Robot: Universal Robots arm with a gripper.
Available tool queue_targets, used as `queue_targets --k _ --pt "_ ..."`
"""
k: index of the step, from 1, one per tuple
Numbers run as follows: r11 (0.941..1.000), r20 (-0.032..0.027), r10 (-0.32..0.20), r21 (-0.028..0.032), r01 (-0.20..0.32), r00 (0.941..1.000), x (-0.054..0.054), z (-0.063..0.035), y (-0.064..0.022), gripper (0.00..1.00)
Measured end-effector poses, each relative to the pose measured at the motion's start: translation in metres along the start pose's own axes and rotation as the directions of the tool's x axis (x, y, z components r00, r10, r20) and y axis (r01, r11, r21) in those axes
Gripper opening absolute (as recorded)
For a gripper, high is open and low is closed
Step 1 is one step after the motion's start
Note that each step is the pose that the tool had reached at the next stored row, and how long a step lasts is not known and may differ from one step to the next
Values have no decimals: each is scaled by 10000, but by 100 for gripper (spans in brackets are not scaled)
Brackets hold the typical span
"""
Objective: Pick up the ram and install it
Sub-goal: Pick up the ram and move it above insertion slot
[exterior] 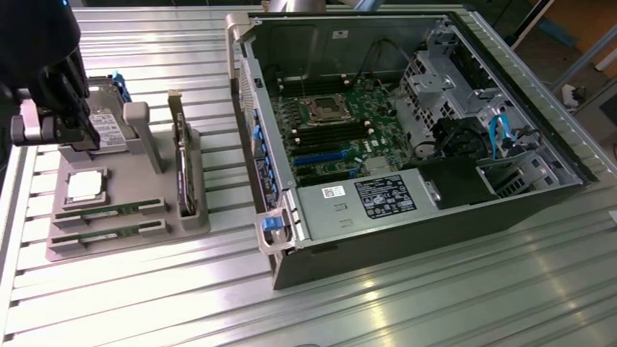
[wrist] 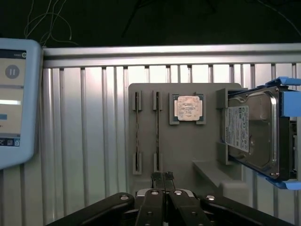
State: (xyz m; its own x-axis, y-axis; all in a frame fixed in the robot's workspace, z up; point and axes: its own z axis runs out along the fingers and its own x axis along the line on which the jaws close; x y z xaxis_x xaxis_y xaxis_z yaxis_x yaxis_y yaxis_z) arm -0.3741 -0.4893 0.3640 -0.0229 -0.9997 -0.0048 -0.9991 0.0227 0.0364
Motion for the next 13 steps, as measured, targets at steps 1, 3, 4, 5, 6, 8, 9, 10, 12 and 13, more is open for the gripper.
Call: queue_targets --k 1,3,4,5,6,8,9,10,12,13 --pt "10000 -1 0 -1 0 10000 7 18 -1 11" --pt "10000 0 0 0 0 10000 21 55 -2 11" --pt "10000 0 0 0 0 10000 30 75 -3 11" --pt "10000 0 0 0 0 10000 39 94 -4 11" --pt "10000 0 0 0 0 10000 47 111 -5 11" --pt "10000 0 1 -1 -1 10000 68 147 -7 11" --pt "10000 0 0 -1 0 10000 78 165 -8 11" --pt "10000 1 0 0 0 10000 89 185 -9 11" --pt "10000 0 0 0 0 10000 107 221 -11 11" --pt "10000 0 0 0 0 10000 117 239 -11 11"
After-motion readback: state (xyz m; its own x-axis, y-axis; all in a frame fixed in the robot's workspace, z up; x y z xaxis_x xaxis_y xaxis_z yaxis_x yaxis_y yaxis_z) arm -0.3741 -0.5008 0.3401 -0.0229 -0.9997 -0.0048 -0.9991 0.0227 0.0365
